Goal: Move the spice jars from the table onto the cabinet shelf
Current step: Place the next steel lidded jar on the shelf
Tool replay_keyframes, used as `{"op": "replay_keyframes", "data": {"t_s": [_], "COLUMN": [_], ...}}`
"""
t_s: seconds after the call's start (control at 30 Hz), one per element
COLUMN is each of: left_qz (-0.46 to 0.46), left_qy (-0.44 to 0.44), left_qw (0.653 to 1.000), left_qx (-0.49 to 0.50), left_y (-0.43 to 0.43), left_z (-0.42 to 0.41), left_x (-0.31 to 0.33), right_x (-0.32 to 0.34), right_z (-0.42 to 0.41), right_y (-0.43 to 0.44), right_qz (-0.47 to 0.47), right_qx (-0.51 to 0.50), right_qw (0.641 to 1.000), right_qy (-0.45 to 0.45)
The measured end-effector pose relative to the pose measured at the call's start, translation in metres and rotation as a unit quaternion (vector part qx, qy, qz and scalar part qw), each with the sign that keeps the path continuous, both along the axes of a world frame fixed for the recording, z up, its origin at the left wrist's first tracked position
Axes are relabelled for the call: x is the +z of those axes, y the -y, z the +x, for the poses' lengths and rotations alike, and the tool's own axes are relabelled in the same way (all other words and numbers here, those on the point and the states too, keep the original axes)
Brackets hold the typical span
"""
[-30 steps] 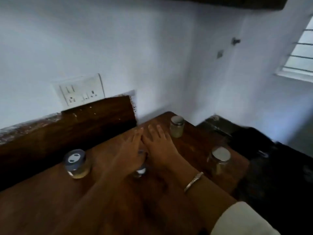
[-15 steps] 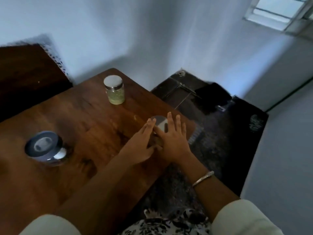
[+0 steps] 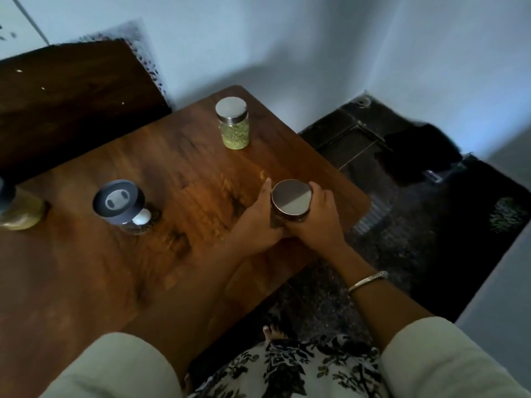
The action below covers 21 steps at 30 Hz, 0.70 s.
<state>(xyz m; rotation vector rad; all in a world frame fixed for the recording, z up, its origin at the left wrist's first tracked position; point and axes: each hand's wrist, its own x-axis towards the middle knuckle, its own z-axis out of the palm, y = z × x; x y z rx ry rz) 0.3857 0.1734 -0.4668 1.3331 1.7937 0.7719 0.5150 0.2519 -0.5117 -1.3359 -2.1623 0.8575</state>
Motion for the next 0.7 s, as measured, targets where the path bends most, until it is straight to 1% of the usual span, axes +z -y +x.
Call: {"op": "replay_keyframes", "data": {"t_s": [0.07,0.13,0.2,0.3,0.4,0.43,0.5,0.6,0.7], "left_qz": [0.025,0.062,0.092,0.129,0.187,0.211,0.235,0.233,0.241], "left_qy": [0.011,0.023,0.013,-0.030,-0.057,-0.053,-0.021,0.068,0.117], "left_qw": [0.999,0.998,0.995,0.989,0.969,0.961,0.954,0.945,0.939], "left_qx": [0.017,0.019,0.026,0.060,0.151,0.169,0.185,0.218,0.217], "left_y": [0.009,0.021,0.035,0.056,0.073,0.080,0.098,0.128,0.154], "left_z": [-0.007,-0.016,-0.025,-0.035,-0.040,-0.043,-0.055,-0.077,-0.093], "left_x": [0.008,0.015,0.022,0.034,0.054,0.062,0.076,0.095,0.108], "right_x": [0.006,0.020,0.038,0.072,0.096,0.105,0.120,0.143,0.150], "right_z": [-0.009,-0.021,-0.034,-0.057,-0.082,-0.088,-0.097,-0.101,-0.112], "right_y": [0.009,0.018,0.025,0.043,0.065,0.073,0.087,0.104,0.128], "right_qz": [-0.010,-0.045,-0.077,-0.118,-0.119,-0.119,-0.137,-0.196,-0.271], "right_qx": [-0.002,-0.001,0.017,0.068,0.085,0.088,0.112,0.200,0.268], "right_qw": [0.998,0.990,0.979,0.969,0.969,0.971,0.963,0.923,0.885], "right_qy": [-0.055,-0.135,-0.189,-0.208,-0.197,-0.189,-0.205,-0.266,-0.268]}}
